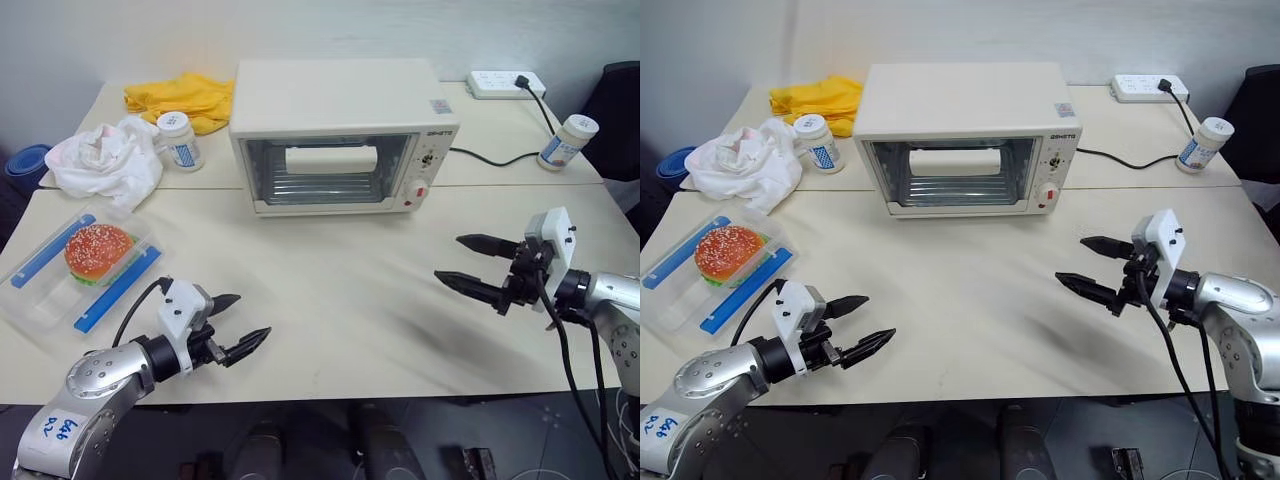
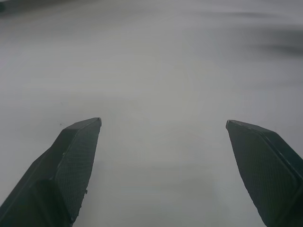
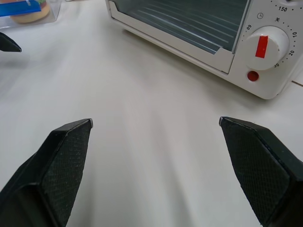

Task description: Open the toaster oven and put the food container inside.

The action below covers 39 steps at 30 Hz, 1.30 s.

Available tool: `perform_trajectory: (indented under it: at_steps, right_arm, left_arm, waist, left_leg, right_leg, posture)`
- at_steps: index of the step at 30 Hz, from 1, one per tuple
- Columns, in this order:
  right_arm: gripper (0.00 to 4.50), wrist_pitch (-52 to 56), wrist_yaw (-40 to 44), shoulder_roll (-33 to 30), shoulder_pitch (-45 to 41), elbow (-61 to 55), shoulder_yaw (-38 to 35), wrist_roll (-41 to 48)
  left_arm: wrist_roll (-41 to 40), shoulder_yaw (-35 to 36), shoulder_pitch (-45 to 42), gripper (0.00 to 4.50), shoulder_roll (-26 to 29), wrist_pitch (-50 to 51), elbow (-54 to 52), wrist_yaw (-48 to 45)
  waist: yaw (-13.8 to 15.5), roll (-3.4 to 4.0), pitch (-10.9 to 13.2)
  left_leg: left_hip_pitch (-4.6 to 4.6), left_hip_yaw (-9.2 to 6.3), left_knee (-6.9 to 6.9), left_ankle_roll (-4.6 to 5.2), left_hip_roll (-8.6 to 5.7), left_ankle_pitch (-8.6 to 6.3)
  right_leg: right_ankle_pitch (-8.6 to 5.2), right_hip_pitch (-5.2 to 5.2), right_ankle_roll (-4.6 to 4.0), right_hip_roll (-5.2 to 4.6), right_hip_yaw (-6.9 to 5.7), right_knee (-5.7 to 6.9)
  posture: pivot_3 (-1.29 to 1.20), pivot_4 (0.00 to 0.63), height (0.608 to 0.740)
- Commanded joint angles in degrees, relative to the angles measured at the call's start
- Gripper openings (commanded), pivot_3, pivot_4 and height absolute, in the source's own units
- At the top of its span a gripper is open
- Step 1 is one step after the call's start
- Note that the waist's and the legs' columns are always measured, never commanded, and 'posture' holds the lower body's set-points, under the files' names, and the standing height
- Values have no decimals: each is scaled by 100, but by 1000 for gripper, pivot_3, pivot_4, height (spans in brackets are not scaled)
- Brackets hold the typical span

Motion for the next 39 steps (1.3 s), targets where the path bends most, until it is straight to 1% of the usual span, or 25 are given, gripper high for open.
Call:
perform_trajectory:
  at_steps: [1, 6, 8, 10, 13, 16, 20, 23, 25, 29, 39]
  right_arm:
    - [4483, 3, 4, -45, -2, -205, -31, 93]
    - [4483, 110, -141, 53, -65, -233, 136, 73]
    - [4483, 202, -187, 103, -144, -207, 180, 152]
    - [4483, 305, -253, 214, -339, -151, 243, 242]
    - [4483, 639, -464, 541, -817, -60, 302, 546]
    - [4483, 869, -547, 815, -1278, 47, 431, 734]
    - [4483, 871, -801, 1239, -2120, 586, 756, 552]
    - [4483, 788, -760, 1430, -2604, 995, 972, 417]
    - [4483, 685, -660, 1495, -2798, 1193, 1102, 298]
    - [4483, 452, -511, 1701, -3226, 1645, 1400, 2]
    - [4483, 60, -316, 1967, -3965, 2548, 1515, -439]
  left_arm:
    - [-62, 124, -72, 4500, -48, -125, -139, 23]
    - [-268, 275, -295, 4500, -270, 52, -56, 282]
    - [-589, 444, -442, 4500, -396, 250, -39, 394]
    - [-1075, 618, -605, 4500, -411, 535, -85, 414]
    - [-1544, 771, -951, 4500, -59, 851, -273, 261]
    - [-2162, 983, -1400, 4500, 249, 1168, -237, 294]
    - [-3106, 1252, -2043, 4500, 617, 1482, -172, 360]
    - [-3462, 1338, -2329, 4500, 915, 1574, -117, 366]
    - [-3561, 1356, -2407, 4500, 1080, 1584, -104, 341]
    - [-3476, 1380, -2383, 4500, 1365, 1488, -67, 212]
    - [-3415, 1354, -2406, 4500, 1385, 1255, -109, 324]
  waist:
    - [1, 0, 0]
    - [0, 0, 0]
    - [-4, 0, 0]
    - [-8, 0, 0]
    - [-18, 0, 0]
    - [-9, 0, 0]
    - [-15, 0, 1]
    - [-16, 1, 1]
    - [-15, 1, 1]
    - [-34, 1, 2]
    - [-27, 3, 2]
  left_leg:
    - [0, 0, 0, 0, 0, 0]
    - [0, 0, 0, 0, 0, 0]
    - [0, 0, 0, 0, 1, 0]
    - [0, 0, 0, 0, 1, 0]
    - [2, -1, 2, 0, 2, 0]
    - [2, -6, 2, 0, 3, 0]
    - [-7, -6, 3, -1, 1, 0]
    - [-10, -6, -2, -1, 1, 0]
    - [-13, -6, -3, -2, 2, 0]
    - [-15, 1, -5, -3, 1, 0]
    - [-19, 0, -5, -4, 2, 1]
  right_leg:
    - [0, 0, 0, 0, 0, 0]
    - [0, 0, 0, 1, 0, 0]
    - [0, 0, 0, 0, 0, 0]
    - [0, -1, 0, 0, 0, 2]
    - [0, -2, 0, 2, 0, 6]
    - [0, -2, -1, 3, -3, 7]
    - [1, -6, 1, -2, -4, 2]
    - [0, -13, 0, -2, -6, 3]
    - [-1, -17, -2, -1, -8, 2]
    - [-1, -21, -2, -3, -5, 1]
    - [-2, -28, -4, -2, -6, 6]
  posture:
    - [0, 150, 740]
    - [0, 150, 740]
    - [0, 150, 740]
    - [0, 150, 740]
    - [0, 150, 740]
    - [0, 150, 740]
    - [0, 150, 740]
    - [0, 150, 740]
    - [0, 150, 740]
    - [0, 150, 740]
    - [0, 150, 740]
